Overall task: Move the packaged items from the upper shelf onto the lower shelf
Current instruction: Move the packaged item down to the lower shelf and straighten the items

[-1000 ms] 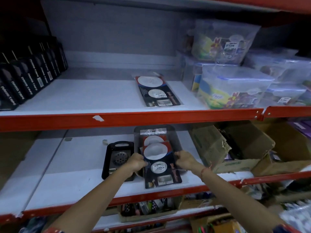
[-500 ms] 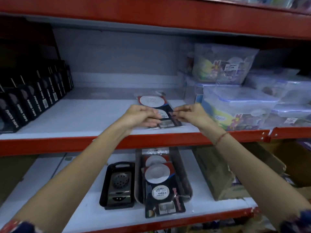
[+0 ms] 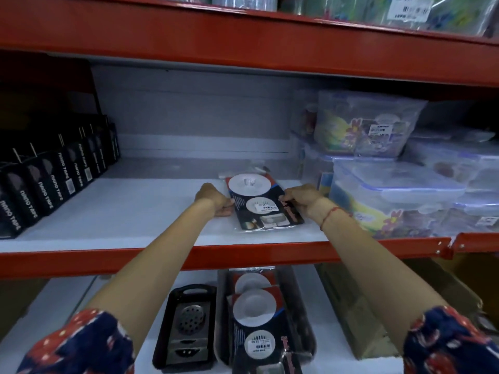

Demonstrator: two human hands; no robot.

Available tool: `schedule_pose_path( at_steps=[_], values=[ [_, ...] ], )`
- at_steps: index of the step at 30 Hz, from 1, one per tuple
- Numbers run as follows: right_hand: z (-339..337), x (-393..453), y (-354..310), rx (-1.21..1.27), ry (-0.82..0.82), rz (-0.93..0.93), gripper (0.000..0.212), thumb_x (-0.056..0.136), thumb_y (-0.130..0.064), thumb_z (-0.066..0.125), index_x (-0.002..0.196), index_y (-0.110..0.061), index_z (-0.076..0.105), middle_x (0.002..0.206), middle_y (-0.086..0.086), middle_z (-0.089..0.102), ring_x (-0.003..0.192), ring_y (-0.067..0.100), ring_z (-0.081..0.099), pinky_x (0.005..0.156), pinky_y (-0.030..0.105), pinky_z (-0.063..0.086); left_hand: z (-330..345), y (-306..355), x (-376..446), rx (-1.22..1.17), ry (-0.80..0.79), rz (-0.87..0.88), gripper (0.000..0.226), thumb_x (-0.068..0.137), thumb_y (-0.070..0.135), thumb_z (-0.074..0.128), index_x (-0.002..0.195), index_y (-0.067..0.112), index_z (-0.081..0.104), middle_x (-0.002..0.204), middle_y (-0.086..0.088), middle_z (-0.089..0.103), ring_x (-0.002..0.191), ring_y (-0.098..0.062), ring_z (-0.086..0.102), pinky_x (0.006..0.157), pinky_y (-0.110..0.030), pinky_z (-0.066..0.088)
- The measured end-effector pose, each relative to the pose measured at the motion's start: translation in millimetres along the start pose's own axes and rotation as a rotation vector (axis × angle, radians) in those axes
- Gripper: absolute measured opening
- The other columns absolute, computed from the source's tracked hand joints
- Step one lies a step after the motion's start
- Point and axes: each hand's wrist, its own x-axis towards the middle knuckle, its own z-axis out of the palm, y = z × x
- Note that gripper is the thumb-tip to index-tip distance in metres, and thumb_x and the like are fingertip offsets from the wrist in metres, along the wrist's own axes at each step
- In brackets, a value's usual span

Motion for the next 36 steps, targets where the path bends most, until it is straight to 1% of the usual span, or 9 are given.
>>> schedule_pose_path(
  at_steps=[3,6,12,17,21,25,29,32,36],
  values=[
    [-7.7,-25.4,-9.6,0.032,-0.058,0.006,0.039,0.080,0.014,0.060,0.119,0.011,0.057,0.104,0.023,0.069,0.084,0.031,0.064,0.078,0.041,0.057,-8.5,0.7,-18.7,-0.126,-0.068,0.002,0.032,0.079,-0.008,0.067,0.109,-0.012,0.057,0.099,-0.025,0.068,0.069,-0.022,0.069,0.063,-0.031,0.060],
    [-20.0,-55.4,-14.9,0.085,-0.115,-0.052,0.039,0.080,0.019,0.056,0.119,0.011,0.055,0.074,0.010,0.074,0.082,0.027,0.063,0.069,0.026,0.060,-17.4,2.7,-45.2,-0.229,-0.145,0.062,0.037,0.078,-0.010,0.067,0.113,-0.011,0.057,0.082,-0.017,0.067,0.049,-0.013,0.069,0.045,-0.022,0.058],
    [-44.6,-137.3,0.3,0.083,-0.198,-0.049,0.027,0.084,0.016,0.054,0.091,-0.009,0.063,0.068,-0.002,0.074,0.064,0.009,0.069,0.057,0.019,0.058,-27.1,-18.0,-112.5,-0.256,-0.289,0.102,0.038,0.079,-0.006,0.067,0.116,-0.001,0.058,0.088,-0.012,0.070,0.060,-0.011,0.072,0.055,-0.024,0.061],
    [-64.6,-201.7,42.3,0.065,-0.253,-0.033,0.032,0.080,0.016,0.058,0.088,-0.015,0.062,0.066,-0.006,0.075,0.066,0.007,0.068,0.074,0.026,0.055,-27.2,-55.3,-171.7,-0.219,-0.357,0.103,0.039,0.079,-0.006,0.067,0.116,0.004,0.058,0.085,-0.011,0.069,0.069,-0.016,0.070,0.060,-0.027,0.062],
    [-74.9,-240.3,76.8,0.048,-0.276,0.028,0.034,0.080,0.015,0.059,0.097,-0.013,0.062,0.071,-0.002,0.076,0.067,0.007,0.072,0.057,0.021,0.057,-26.7,-93.3,-206.0,-0.177,-0.396,0.076,0.044,0.077,-0.005,0.070,0.118,0.004,0.057,0.085,-0.008,0.069,0.076,-0.019,0.069,0.069,-0.032,0.062],
    [-81.1,-262.4,114.8,0.029,-0.266,0.101,0.038,0.078,0.013,0.063,0.105,-0.013,0.061,0.082,0.000,0.076,0.082,0.013,0.071,0.081,0.030,0.057,-22.2,-131.6,-232.8,-0.189,-0.414,0.005,0.048,0.078,-0.008,0.068,0.123,0.001,0.054,0.088,-0.011,0.067,0.068,-0.017,0.070,0.062,-0.032,0.063],
    [-82.0,-272.5,150.5,0.043,-0.241,0.206,0.063,0.072,0.010,0.071,0.129,-0.007,0.051,0.123,0.011,0.063,0.112,0.025,0.063,0.107,0.046,0.042,-22.7,-158.9,-247.2,-0.167,-0.433,-0.055,0.046,0.078,-0.008,0.067,0.121,0.001,0.055,0.088,-0.011,0.068,0.066,-0.017,0.072,0.057,-0.027,0.062],
    [-77.1,-273.2,167.0,0.066,-0.229,0.264,0.064,0.073,0.013,0.068,0.131,-0.005,0.048,0.126,0.017,0.062,0.114,0.029,0.062,0.102,0.043,0.047,-21.9,-173.9,-250.3,-0.176,-0.439,-0.102,0.042,0.079,-0.008,0.067,0.119,0.000,0.057,0.089,-0.012,0.069,0.066,-0.017,0.072,0.054,-0.025,0.060],
    [-63.0,-264.3,172.0,0.054,-0.185,0.297,0.035,0.080,0.017,0.060,0.107,-0.006,0.055,0.097,0.012,0.069,0.088,0.020,0.067,0.066,0.025,0.059,-18.1,-185.0,-236.0,-0.174,-0.408,-0.169,0.045,0.076,-0.006,0.071,0.119,-0.001,0.058,0.092,-0.012,0.070,0.070,-0.016,0.072,0.053,-0.023,0.059]
  ],
)
